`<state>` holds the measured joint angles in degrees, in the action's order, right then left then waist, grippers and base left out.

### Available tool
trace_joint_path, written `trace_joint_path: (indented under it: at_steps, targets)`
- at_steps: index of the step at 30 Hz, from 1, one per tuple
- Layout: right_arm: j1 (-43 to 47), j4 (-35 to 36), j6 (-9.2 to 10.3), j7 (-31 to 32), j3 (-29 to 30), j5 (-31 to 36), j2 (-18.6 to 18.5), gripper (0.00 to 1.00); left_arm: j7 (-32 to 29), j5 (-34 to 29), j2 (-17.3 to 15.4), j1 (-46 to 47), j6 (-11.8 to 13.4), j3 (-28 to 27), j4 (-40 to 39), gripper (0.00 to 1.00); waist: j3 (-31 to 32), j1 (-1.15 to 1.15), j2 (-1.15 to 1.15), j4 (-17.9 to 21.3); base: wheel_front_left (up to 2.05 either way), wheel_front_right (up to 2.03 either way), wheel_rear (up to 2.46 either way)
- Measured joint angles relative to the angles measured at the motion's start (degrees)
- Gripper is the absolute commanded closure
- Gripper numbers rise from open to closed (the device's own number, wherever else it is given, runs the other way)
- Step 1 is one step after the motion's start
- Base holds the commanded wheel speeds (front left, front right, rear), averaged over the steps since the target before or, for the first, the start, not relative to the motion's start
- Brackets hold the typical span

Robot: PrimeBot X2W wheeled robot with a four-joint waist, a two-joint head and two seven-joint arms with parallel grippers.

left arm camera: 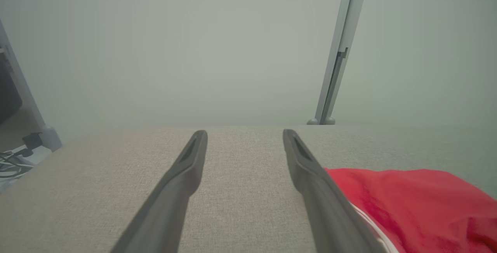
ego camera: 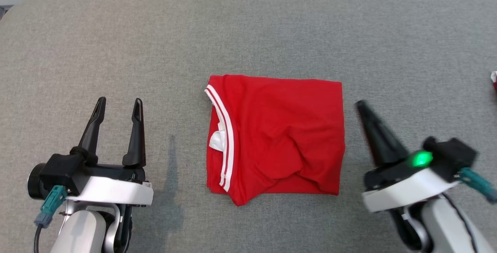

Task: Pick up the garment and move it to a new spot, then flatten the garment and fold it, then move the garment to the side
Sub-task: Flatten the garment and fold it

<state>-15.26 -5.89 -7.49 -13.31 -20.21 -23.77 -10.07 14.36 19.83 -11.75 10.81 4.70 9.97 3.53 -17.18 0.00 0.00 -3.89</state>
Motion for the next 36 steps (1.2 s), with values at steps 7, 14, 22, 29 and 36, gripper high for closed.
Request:
trace_joint_path:
  at_steps: [7,14,22,29,36]
  targets:
    - [3.7,5.3,0.0,3.0,14.9,4.9,2.5,0.0,-0.3,0.3,-0.6,-1.2,0.9,-0.5,-1.2,0.0,1.9,0.0,0.0,1.5,0.0,0.0,0.0]
    - [6.0,6.6,0.0,5.4,18.8,7.1,3.5,0.0,-0.7,0.2,-1.4,-2.6,1.4,-0.5,-2.3,0.0,4.0,0.0,0.0,2.2,0.0,0.0,0.0]
    - [9.8,6.7,0.0,7.1,19.9,7.6,3.6,0.0,-1.0,-0.6,-2.2,-6.0,2.3,0.2,-3.6,0.0,7.8,0.0,0.0,2.9,0.0,0.0,0.0]
    - [13.8,7.4,0.0,8.6,21.1,7.8,3.5,0.0,-1.8,-0.9,-2.7,-9.5,2.9,1.1,-5.0,0.0,11.3,0.0,0.0,3.3,0.0,0.0,0.0]
    - [17.2,7.5,0.0,10.3,22.0,8.3,3.2,0.0,-3.2,-1.3,-3.6,-12.6,3.4,1.8,-5.9,0.0,14.9,0.0,0.0,3.2,0.0,0.0,0.0]
